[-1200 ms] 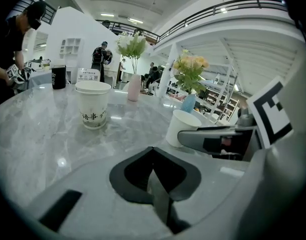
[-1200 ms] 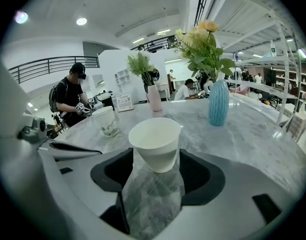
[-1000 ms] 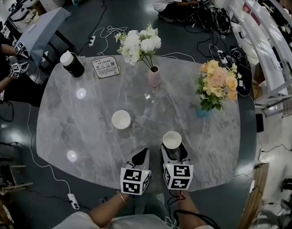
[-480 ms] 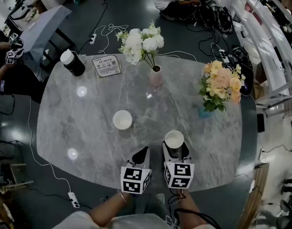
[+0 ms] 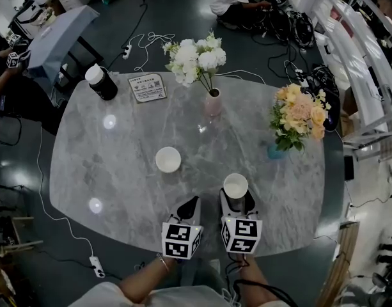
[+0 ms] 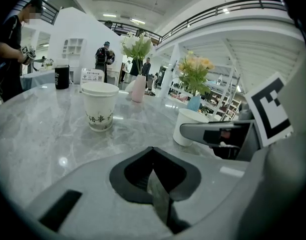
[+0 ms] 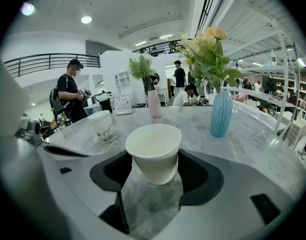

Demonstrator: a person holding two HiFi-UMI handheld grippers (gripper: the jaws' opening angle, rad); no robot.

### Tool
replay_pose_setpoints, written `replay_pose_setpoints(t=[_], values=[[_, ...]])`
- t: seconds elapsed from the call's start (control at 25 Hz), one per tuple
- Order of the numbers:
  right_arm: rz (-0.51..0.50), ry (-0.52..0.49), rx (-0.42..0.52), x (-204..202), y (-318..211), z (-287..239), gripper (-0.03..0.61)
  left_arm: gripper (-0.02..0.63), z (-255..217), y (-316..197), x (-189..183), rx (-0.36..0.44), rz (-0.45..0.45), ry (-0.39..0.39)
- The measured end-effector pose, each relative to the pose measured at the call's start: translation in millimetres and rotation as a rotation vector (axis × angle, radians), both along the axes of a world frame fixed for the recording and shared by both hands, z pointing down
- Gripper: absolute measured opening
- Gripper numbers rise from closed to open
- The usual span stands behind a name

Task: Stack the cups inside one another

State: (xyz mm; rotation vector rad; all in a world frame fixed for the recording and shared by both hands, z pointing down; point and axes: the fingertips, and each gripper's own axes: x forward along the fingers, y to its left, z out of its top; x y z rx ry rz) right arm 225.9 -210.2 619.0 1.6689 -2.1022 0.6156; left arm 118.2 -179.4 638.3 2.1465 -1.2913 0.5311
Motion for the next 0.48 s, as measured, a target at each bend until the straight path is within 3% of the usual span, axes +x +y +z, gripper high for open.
replay_pose_setpoints(t=[0.48], values=[[-0.027, 0.013, 0.047, -20, -2, -29, 0.259, 0.003, -21, -1, -21, 0.037, -0.04, 0.018]])
